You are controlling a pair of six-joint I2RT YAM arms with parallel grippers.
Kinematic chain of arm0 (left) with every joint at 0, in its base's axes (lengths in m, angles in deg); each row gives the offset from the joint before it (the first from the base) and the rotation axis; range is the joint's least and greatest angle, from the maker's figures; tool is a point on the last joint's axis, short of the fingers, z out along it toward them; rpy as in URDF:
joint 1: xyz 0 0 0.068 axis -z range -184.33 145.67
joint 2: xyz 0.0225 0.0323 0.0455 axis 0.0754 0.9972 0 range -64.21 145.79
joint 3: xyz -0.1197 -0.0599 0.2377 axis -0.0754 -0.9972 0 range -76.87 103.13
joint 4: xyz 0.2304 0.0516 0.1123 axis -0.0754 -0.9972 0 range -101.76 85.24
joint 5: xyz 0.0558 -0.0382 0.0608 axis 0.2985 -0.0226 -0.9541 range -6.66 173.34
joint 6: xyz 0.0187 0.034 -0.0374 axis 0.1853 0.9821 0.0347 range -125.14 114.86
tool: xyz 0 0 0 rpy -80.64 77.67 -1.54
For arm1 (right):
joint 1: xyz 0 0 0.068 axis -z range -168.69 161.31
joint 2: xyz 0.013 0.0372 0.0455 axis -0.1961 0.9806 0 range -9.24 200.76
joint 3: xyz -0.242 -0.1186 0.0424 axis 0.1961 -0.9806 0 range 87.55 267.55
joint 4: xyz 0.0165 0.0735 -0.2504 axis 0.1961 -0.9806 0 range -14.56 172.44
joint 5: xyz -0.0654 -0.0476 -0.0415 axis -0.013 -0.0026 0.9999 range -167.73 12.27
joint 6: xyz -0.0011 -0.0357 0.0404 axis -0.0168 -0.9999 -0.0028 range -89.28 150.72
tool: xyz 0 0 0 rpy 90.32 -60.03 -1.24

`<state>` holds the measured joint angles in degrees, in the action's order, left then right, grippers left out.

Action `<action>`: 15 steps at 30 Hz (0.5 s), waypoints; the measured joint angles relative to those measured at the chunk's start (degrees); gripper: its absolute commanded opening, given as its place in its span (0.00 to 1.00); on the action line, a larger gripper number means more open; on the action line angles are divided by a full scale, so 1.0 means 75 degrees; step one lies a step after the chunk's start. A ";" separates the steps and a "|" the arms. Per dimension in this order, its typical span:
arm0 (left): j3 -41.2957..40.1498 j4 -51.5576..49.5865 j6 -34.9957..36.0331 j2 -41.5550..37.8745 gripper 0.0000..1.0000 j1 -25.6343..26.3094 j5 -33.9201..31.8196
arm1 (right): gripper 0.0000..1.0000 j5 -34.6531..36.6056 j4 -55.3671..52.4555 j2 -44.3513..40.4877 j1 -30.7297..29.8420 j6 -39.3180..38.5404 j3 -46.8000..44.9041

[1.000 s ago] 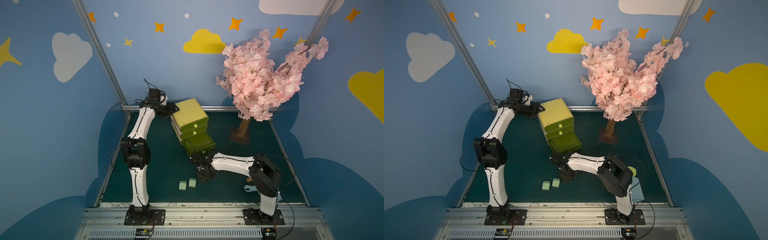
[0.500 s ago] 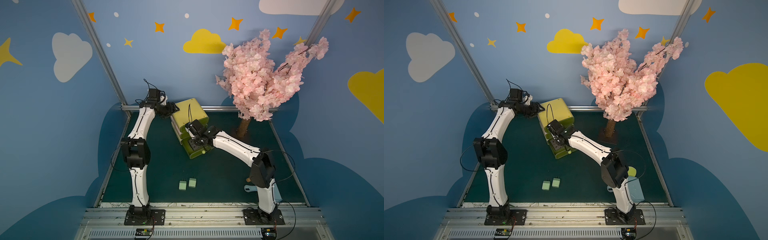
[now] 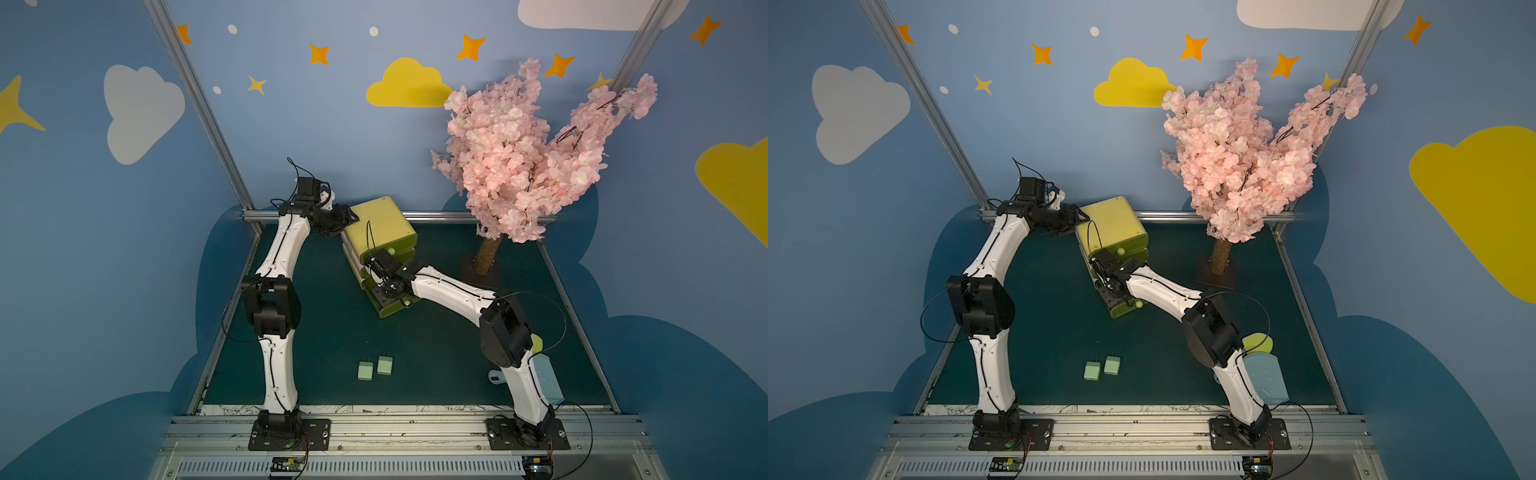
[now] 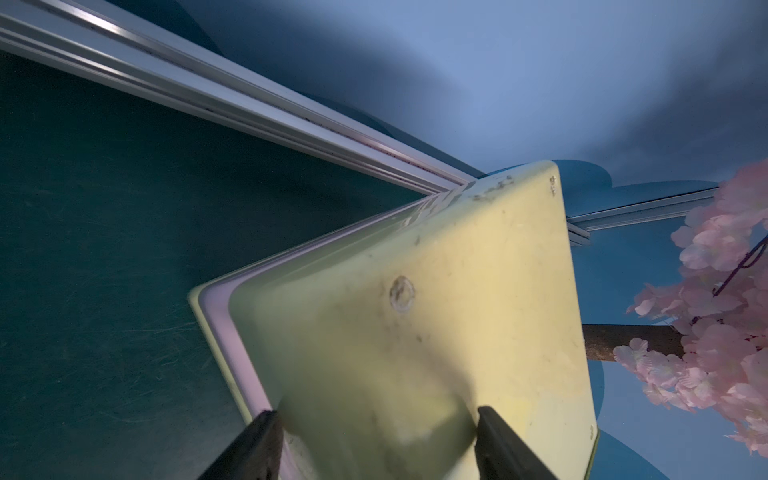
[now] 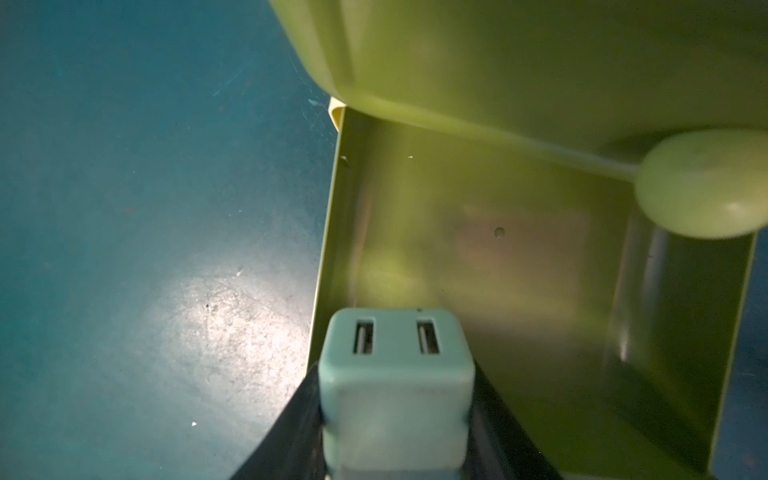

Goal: Place the plugs into the drawer by color
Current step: Place the plug in the drawer.

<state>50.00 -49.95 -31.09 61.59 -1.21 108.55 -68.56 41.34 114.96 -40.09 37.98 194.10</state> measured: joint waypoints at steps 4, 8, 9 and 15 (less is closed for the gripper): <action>0.0000 0.0000 0.0003 0.0000 0.74 0.0000 0.0000 | 0.39 -0.0023 0.0026 0.0207 0.0000 0.0029 0.0003; -0.0003 -0.0003 0.0003 0.0000 0.74 0.0000 0.0000 | 0.40 -0.0026 0.0073 0.0536 0.0000 0.0073 0.0058; 0.0000 -0.0003 0.0003 0.0000 0.74 0.0000 0.0000 | 0.41 -0.0026 0.0102 0.0618 0.0000 0.0085 0.0096; 0.0000 -0.0003 0.0003 0.0000 0.74 0.0000 -0.0009 | 0.49 -0.0026 0.0052 0.0685 0.0006 0.0085 0.0195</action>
<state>50.00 -49.97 -31.07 61.59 -1.21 108.49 -68.76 41.74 120.10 -40.04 38.62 195.56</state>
